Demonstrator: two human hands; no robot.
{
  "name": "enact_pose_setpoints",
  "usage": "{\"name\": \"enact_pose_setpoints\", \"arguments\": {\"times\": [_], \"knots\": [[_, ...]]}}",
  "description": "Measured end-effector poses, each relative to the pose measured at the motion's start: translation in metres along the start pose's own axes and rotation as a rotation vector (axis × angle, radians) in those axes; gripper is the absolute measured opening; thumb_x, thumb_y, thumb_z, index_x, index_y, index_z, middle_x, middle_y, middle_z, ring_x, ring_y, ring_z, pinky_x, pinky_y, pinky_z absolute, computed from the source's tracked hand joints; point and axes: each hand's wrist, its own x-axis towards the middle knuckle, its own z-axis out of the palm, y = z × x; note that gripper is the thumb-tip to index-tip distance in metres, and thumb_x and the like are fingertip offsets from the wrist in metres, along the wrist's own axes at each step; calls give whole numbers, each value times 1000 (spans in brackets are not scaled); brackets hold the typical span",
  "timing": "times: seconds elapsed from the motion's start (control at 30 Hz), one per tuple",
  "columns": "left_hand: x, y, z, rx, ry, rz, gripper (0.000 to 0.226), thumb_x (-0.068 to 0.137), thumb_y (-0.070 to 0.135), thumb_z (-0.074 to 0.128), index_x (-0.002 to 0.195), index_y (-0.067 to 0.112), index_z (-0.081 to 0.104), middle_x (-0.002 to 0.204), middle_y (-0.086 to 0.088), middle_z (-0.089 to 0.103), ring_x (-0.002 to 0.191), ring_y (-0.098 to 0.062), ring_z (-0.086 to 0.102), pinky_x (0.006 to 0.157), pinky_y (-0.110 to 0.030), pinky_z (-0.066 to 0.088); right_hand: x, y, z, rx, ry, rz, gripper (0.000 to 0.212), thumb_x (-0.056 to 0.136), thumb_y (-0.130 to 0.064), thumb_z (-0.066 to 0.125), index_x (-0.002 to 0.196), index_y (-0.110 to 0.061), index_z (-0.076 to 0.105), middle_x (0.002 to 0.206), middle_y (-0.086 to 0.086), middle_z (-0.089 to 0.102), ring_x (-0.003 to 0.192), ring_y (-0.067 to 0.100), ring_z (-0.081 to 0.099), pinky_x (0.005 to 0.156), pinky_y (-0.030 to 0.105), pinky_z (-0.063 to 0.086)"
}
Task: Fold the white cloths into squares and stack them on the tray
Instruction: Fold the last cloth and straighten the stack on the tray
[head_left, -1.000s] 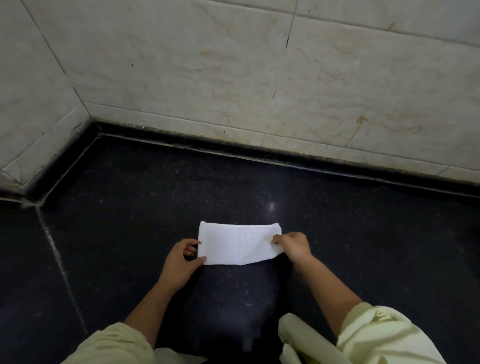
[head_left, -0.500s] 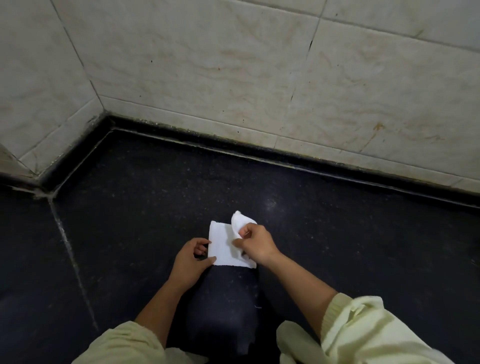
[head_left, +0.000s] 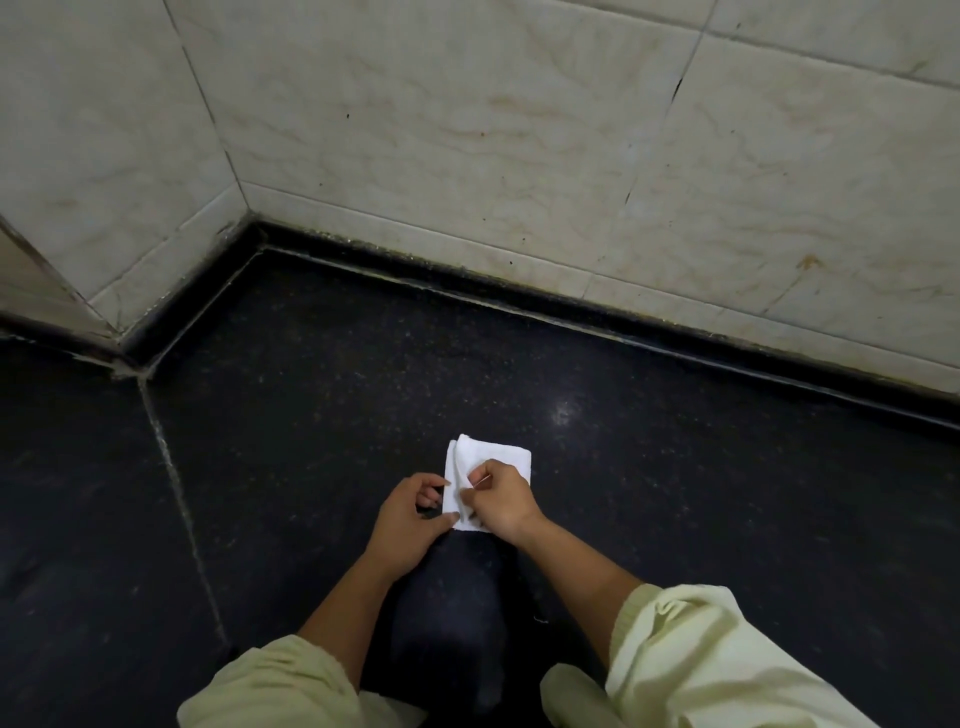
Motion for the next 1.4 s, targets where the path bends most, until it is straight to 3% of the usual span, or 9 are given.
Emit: {"name": "enact_pose_setpoints", "arguments": {"times": [0.2, 0.37, 0.47, 0.6, 0.83, 0.97, 1.07, 1.17, 1.4], "knots": [[4, 4, -5, -195, -15, -151, 22, 89, 11, 52, 96, 23, 70, 103, 0, 67, 96, -17, 63, 85, -27, 50, -2, 4, 0, 51, -86, 19, 17, 86, -16, 66, 72, -21, 57, 75, -6, 58, 75, 11, 56, 70, 22, 46], [1, 11, -4, -212, -12, -154, 16, 92, 32, 59, 95, 22, 70, 100, 1, 69, 96, -16, 65, 84, -28, 50, -5, 6, -18, 198, -58, 83, 16, 88, -15, 63, 73, -15, 65, 70, -2, 61, 61, 8, 55, 49, 16, 43], [0, 13, -1, -98, 22, -151, 26, 83, 34, 72, 103, 19, 64, 97, -1, 64, 89, -13, 60, 73, -16, 45, -6, 17, -36, 211, 34, 122, 12, 87, -8, 58, 78, -8, 66, 71, 5, 61, 60, 12, 55, 50, 19, 44], [3, 21, 1, 54, -18, -165, 46, 76, 12, 78, 117, 14, 57, 101, -2, 58, 87, -10, 55, 67, -12, 42, -8, 33, -59, 184, 122, 190, 11, 85, -5, 57, 77, -7, 65, 72, 7, 65, 63, 17, 59, 53, 24, 46], [13, 43, 3, 53, -8, -319, 62, 81, 16, 70, 134, 5, 41, 129, -12, 49, 101, -19, 52, 80, -27, 46, -14, 37, -59, 312, 171, 253, 6, 86, -10, 60, 83, -6, 63, 76, 6, 65, 62, 16, 57, 53, 25, 44], [13, 47, 9, -45, -63, -431, 54, 79, 25, 69, 124, 3, 49, 121, -10, 58, 99, -21, 60, 75, -31, 53, -18, 32, -54, 392, 124, 295, 15, 82, -17, 71, 87, -3, 66, 76, 6, 63, 60, 15, 51, 50, 25, 37], [10, 50, 10, -115, -58, -461, 24, 83, 19, 65, 97, 0, 59, 92, -8, 62, 72, -16, 58, 54, -22, 42, -21, 32, -53, 459, 89, 342, 13, 79, -16, 72, 82, -6, 64, 70, 4, 56, 57, 14, 44, 50, 26, 34], [6, 54, 7, -220, -111, -558, 12, 82, 16, 63, 87, 5, 60, 75, -6, 55, 63, -16, 50, 55, -22, 40, -27, 35, -57, 580, 29, 354, 15, 75, -14, 69, 87, -5, 68, 75, 5, 57, 63, 16, 46, 53, 27, 37], [-1, 61, 12, -332, -272, -572, 22, 77, 8, 60, 99, 8, 64, 106, -10, 67, 95, -24, 64, 70, -30, 51, -43, 54, -69, 907, -77, 362, 39, 73, -4, 62, 112, 0, 67, 106, 14, 70, 94, 26, 67, 83, 36, 54]]}}
